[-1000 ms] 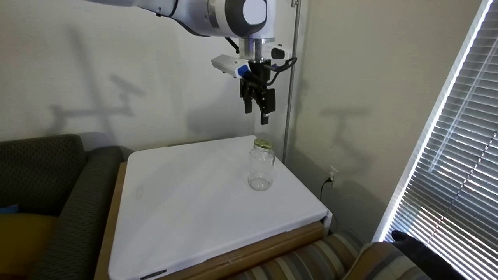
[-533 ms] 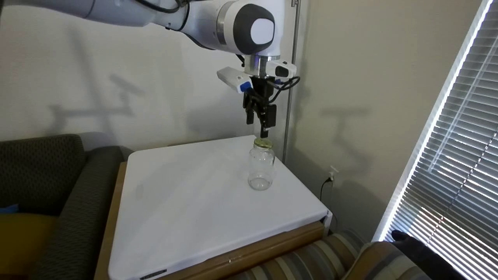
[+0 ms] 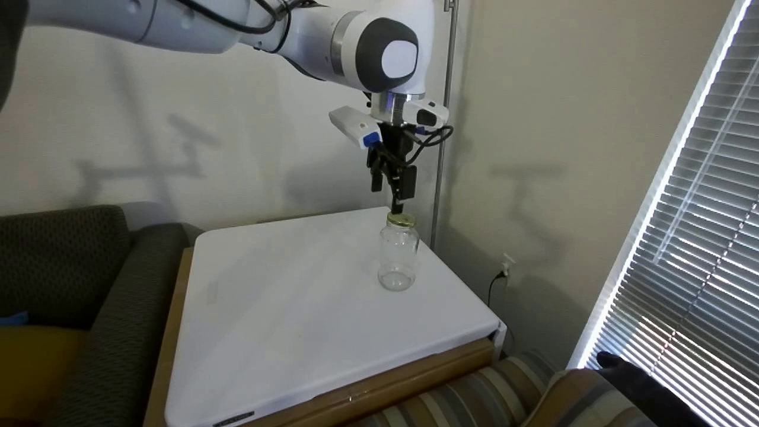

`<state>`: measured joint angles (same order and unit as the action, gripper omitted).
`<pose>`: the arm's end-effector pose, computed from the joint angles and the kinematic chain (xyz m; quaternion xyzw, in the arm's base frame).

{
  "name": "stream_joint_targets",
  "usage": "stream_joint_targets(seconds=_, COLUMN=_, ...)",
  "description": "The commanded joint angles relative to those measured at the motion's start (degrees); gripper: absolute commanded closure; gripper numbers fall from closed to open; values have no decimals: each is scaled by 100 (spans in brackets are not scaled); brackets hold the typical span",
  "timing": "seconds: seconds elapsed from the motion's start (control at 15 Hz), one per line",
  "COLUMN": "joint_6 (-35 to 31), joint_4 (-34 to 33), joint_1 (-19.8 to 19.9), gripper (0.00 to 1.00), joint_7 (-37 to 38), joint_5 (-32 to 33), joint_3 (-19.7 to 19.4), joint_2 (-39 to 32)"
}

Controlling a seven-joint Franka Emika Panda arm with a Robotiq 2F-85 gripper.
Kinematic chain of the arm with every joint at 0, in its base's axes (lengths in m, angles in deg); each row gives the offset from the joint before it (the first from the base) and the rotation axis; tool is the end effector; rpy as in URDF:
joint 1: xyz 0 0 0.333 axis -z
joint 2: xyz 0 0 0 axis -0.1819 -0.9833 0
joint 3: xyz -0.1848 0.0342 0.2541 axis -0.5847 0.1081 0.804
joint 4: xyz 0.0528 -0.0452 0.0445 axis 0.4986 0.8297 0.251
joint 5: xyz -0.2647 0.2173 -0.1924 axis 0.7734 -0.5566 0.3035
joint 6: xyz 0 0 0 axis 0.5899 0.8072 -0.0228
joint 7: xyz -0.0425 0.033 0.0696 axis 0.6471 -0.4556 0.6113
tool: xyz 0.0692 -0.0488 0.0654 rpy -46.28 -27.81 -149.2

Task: Put the lid on the table

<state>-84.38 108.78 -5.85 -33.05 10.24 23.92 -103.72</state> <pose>0.8070 -0.0629 0.2808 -0.9670 0.2494 -0.0175 0.0492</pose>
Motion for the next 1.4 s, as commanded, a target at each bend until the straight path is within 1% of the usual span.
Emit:
stream_joint_targets(seconds=0.0, joint_6=191, joint_4=14, joint_1=7, gripper=0, joint_7=-47, joint_5=-6, joint_3=20, joint_2=22)
stream_joint_targets(seconds=0.4, joint_6=531, joint_4=-250, joint_1=24, gripper=0, joint_7=-130, joint_5=-45, joint_3=79, joint_2=-134)
stream_joint_targets(seconds=0.6, joint_6=571, joint_4=-279, joint_1=25, gripper=0, joint_7=-179, joint_5=-36, joint_3=80, joint_2=-187)
stream_joint_targets(seconds=0.8, joint_6=472, joint_4=-344, joint_1=44, gripper=0, joint_7=-191, joint_5=-41, joint_3=67, joint_2=-159)
stream_joint_targets(seconds=0.87, joint_6=374, joint_4=-77, joint_1=-27, gripper=0, joint_7=-84, joint_5=0, joint_3=17, joint_2=-86)
stream_joint_targets(seconds=1.33, joint_6=535, joint_4=-255, joint_1=-80, gripper=0, joint_7=-127, joint_5=89, joint_3=-16, joint_2=-126)
